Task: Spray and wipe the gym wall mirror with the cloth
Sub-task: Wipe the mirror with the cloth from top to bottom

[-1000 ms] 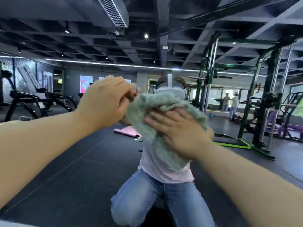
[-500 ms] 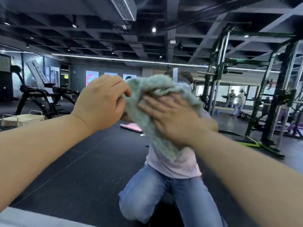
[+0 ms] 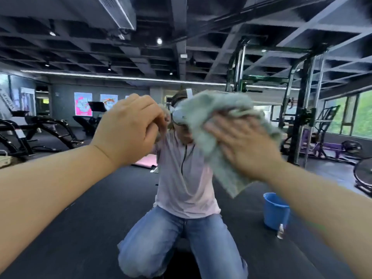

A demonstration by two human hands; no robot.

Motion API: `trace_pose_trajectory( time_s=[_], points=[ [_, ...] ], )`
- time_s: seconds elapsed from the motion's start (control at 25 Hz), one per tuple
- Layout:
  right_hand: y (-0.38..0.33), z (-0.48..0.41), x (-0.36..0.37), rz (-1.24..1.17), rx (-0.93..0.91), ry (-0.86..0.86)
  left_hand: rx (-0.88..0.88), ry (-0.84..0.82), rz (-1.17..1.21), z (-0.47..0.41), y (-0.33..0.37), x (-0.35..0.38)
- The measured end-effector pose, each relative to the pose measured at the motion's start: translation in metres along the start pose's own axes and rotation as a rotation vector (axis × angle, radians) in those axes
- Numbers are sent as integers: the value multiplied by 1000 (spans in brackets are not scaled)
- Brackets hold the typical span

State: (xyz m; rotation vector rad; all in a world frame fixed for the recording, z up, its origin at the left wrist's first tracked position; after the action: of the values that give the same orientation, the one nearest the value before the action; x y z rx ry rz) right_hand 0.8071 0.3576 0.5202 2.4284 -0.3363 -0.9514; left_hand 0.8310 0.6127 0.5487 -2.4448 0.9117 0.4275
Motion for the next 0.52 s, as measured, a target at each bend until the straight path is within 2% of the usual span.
trace_pose_trajectory(
  time_s=[0.08,0.12,0.16,0.2,0.32,0.36,0.4,0.44,0.52],
  points=[
    [68,-3,-23,-157,476,46,25,12,20,-11,19,10],
    [75,-19,-31,-241,651,50,27,19,34,-16,24,12],
    [57,-35,-35,-306,710,48,28,24,53,-22,29,13],
    [25,-46,-35,-329,650,22,19,33,65,-27,31,11],
    [-73,-6,7,-186,-73,-25,-36,50,71,-27,34,3],
    [-62,23,20,-126,-141,-45,-37,58,79,-26,35,2],
    [-28,45,26,-102,-89,-17,-25,58,87,-26,39,3],
    [12,58,26,-116,94,24,-11,48,85,-24,43,6],
    [82,58,8,-264,622,80,5,38,78,-25,46,12]
  ],
)
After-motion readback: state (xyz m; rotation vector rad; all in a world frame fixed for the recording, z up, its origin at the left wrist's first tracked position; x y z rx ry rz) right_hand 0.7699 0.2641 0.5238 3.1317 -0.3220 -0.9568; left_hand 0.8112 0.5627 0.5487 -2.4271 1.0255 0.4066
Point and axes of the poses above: each hand's wrist, its own z-axis away from the middle knuckle, its own x-axis out of the palm, y = z × x, the point moved 3 cm from there along -z, towards the middle knuckle, and after that the axes turned 13 degrees about -y, right-handed, at the moved point
